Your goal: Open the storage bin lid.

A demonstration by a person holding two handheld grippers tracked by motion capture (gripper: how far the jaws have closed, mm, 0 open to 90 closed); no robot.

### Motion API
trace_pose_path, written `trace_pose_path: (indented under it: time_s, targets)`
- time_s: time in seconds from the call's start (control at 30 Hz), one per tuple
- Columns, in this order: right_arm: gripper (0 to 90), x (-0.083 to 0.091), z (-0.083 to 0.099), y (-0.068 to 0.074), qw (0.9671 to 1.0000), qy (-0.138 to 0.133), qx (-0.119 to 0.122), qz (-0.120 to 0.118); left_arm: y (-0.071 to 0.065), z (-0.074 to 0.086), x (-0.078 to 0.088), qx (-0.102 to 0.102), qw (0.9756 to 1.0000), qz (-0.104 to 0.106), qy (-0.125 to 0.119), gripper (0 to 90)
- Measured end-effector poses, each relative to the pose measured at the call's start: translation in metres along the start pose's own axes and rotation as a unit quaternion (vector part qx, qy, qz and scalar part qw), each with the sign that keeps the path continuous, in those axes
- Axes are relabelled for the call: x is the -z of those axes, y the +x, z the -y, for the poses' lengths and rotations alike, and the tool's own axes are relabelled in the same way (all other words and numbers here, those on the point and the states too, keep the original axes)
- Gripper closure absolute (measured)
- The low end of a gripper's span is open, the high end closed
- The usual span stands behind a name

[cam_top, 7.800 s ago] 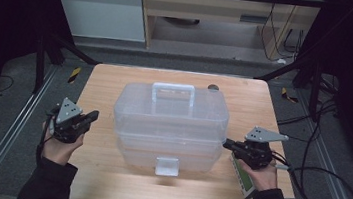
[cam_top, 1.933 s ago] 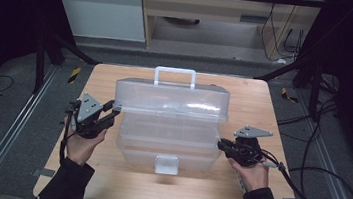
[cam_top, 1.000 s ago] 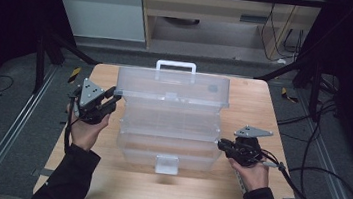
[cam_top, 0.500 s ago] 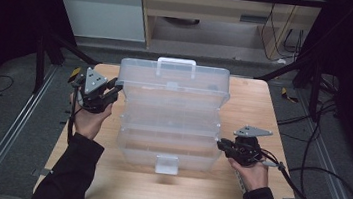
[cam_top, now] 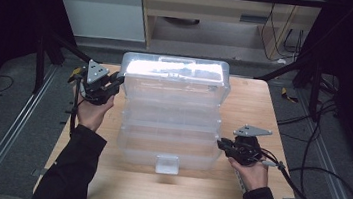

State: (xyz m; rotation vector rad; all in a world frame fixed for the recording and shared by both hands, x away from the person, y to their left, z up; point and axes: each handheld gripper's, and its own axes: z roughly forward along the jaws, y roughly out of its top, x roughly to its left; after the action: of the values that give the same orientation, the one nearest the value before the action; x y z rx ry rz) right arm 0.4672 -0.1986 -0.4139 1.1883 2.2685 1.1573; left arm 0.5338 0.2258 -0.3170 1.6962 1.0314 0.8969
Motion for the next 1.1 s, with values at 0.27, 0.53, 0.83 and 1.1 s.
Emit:
trace_pose_path:
  time_s: [0.27,0.53,0.83,1.1]
  targets:
    - [77.2,0.0,-0.001,0.0,1.0,0.001,0.003,0.001,0.002,-0.007,-0.012,0.004,0.9999,-0.011,-0.002,77.8]
    - [77.1,0.0,-0.001,0.0,1.0,0.0,0.004,0.001,0.01,-0.014,-0.026,0.022,0.9997,-0.007,0.004,79.2]
    - [76.8,-0.001,-0.001,0.0,1.0,0.0,0.005,0.001,0.012,-0.018,-0.037,0.026,0.9995,-0.013,0.008,79.0]
    - [76.8,-0.001,-0.001,0.0,1.0,0.001,0.005,0.002,0.017,-0.021,-0.05,0.028,0.9994,-0.018,0.011,80.9]
